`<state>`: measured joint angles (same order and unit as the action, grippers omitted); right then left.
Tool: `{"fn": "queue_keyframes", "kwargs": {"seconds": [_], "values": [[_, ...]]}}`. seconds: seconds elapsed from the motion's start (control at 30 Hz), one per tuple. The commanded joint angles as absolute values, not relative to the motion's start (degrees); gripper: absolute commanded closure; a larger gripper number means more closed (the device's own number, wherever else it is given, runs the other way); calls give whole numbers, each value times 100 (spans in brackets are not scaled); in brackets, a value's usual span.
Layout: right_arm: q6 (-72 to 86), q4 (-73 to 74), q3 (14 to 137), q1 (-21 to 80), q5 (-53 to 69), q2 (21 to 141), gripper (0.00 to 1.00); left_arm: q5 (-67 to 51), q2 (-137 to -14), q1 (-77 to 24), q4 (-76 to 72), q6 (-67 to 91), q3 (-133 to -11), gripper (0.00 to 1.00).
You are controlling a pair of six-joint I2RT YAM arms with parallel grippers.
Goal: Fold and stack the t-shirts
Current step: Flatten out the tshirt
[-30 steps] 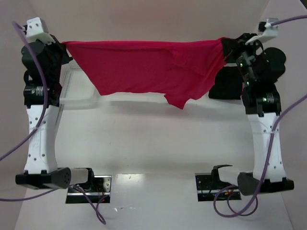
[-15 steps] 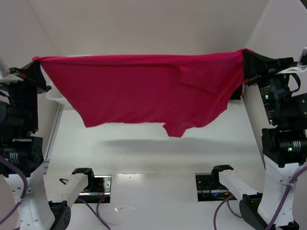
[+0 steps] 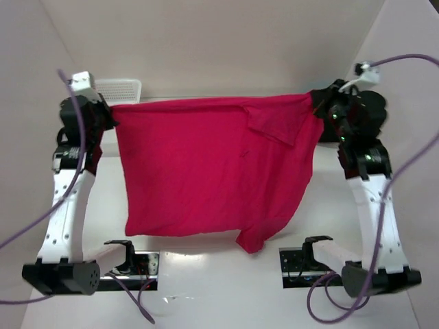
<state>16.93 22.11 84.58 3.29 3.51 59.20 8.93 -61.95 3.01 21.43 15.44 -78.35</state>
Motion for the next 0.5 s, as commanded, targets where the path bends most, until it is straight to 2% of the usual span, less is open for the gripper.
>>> {"fn": "queue_keyframes", "kwargs": {"seconds": [0.0, 0.23, 0.33, 0.47], "values": [[1784, 1872, 7824, 299, -227, 6178, 100, 976, -6441, 290, 1758, 1722, -7411, 100], [1784, 1399, 6909, 299, -360, 7100, 100, 853, -7574, 290, 1152, 1784, -6706, 100], [1986, 697, 6803, 299, -308, 7812, 100, 905, -8811, 290, 950, 1784, -7214, 100], [2039, 492, 7161, 299, -308, 8612, 100, 905, -9772, 237, 800, 1784, -7953, 100]]}}
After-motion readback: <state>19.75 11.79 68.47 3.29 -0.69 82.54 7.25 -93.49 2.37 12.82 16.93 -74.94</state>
